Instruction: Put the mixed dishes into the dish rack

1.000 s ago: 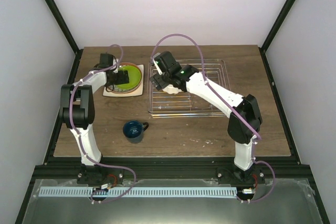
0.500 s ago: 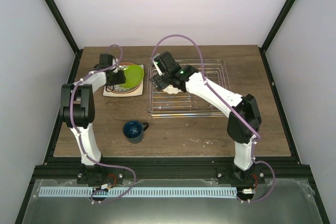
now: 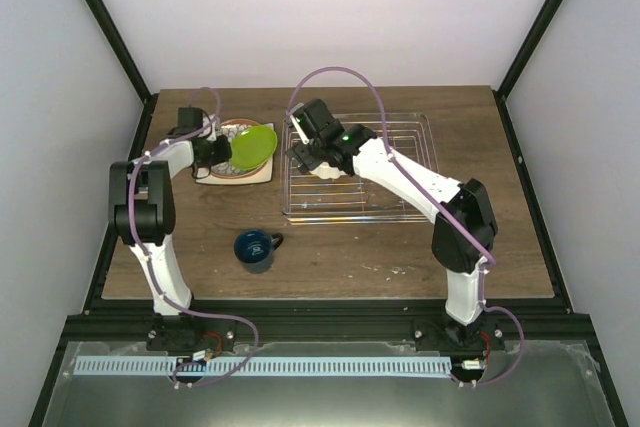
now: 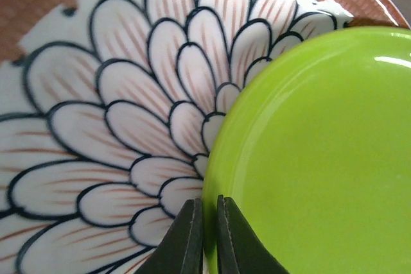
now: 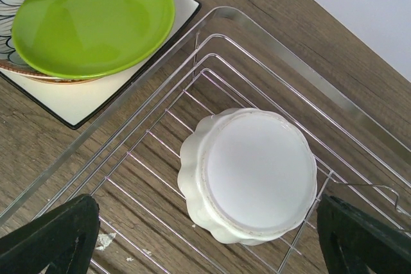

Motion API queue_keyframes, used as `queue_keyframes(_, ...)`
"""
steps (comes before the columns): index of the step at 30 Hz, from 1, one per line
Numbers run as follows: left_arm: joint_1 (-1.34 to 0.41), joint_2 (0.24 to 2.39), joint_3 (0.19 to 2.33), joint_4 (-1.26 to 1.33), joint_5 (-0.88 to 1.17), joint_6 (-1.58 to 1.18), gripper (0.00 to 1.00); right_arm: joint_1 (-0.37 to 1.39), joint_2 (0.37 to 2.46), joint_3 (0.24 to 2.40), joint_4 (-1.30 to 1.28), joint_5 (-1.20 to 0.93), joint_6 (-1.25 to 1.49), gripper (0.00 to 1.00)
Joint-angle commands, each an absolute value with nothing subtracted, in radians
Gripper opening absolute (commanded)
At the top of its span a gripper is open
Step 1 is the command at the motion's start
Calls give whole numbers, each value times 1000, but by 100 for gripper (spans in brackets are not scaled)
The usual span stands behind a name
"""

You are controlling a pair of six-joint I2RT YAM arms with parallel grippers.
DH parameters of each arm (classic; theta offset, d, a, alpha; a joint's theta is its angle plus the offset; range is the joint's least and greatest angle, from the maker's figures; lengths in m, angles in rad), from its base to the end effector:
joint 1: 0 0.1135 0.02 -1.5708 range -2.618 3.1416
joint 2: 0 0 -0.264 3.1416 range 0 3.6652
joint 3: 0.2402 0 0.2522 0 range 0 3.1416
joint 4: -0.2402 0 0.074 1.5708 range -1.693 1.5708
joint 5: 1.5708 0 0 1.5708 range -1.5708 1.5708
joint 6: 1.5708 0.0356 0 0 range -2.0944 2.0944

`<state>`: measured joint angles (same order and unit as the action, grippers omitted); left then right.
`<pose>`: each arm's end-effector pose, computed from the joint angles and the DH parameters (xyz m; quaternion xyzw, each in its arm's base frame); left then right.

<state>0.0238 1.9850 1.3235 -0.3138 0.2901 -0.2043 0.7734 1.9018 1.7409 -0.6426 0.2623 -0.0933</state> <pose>0.4172 -0.0003 0.1625 -0.0655 0.9446 -0.1638 0.2767 0.3159 0.2955 0.3051 -0.3416 0.8549 0.0094 0.3903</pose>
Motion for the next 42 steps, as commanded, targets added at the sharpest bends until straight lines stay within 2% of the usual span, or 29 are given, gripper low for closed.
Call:
queue_keyframes(1,50,1959,1277,-367,330,-216,4,765,1923,1786,-627,261,-109,94)
queue_keyframes(4,59,1942,1259,-364,335,-213,0,765,1924,1790,-616,232,-114,94)
queue_keyframes(19,141,1854,1167,-277,515,-293,0,763,1955,1860,-608,157,-137,94)
queue_keyframes(29,245,1784,1043,-98,701,-421,0,752,2015,1965,-646,-16,-66,94)
queue_keyframes(42,257,1671,992,-5,751,-460,0,705,2108,2108,-730,-228,85,95)
